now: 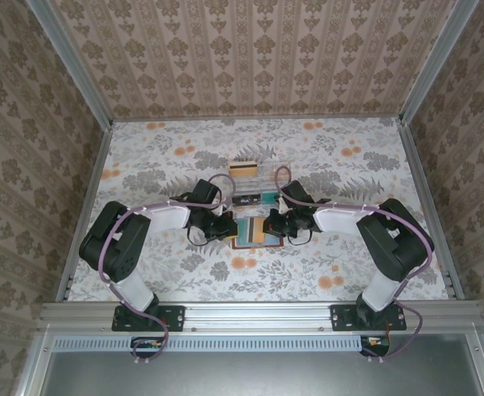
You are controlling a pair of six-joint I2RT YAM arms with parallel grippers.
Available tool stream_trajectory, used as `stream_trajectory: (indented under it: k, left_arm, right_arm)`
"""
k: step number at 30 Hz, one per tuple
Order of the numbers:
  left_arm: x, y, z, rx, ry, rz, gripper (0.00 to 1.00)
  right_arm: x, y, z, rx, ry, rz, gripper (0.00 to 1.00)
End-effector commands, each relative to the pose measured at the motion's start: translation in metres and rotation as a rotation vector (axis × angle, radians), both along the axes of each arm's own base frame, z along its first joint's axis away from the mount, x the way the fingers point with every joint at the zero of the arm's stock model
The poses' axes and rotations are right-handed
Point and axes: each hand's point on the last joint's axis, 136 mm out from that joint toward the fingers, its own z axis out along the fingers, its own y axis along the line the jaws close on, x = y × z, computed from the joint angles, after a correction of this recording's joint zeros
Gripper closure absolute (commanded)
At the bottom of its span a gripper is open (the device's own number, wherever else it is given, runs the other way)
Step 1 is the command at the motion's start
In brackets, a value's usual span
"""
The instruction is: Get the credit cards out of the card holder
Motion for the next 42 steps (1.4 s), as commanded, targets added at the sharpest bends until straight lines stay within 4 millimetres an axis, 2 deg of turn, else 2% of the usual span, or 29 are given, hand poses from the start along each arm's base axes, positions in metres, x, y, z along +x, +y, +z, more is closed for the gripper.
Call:
stream_trajectory:
  k: [1,14,32,37,41,42]
  left_arm:
    - [-0.007,0.015,-0.013,0.075,0.032,0.007,1.00]
    - [-0.006,0.015,-0.011,0.072,0.028,0.001,1.00]
    - [-0.001,0.014,-0.008,0.059,0.021,-0.004,1.00]
    - [0.003,0.013,-0.001,0.041,0.012,-0.001,1.00]
    - [0.015,0.010,0.023,-0.005,-0.038,0.017,0.99]
    - [0.019,0.010,0.031,-0.020,-0.056,0.022,0.97]
  right_arm:
    - [-0.011,-0.013,-0.003,-0.026,0.022,0.015,1.00]
    - [-0.020,-0.023,0.005,0.011,0.034,0.069,1.00]
    - [-0.025,-0.057,0.015,0.012,0.030,0.025,1.00]
    - [-0.022,-0.063,0.028,0.013,0.005,0.025,1.00]
    - [-0.013,-0.062,0.054,0.007,-0.054,0.038,1.00]
    - [-0.010,-0.062,0.062,0.001,-0.074,0.043,1.00]
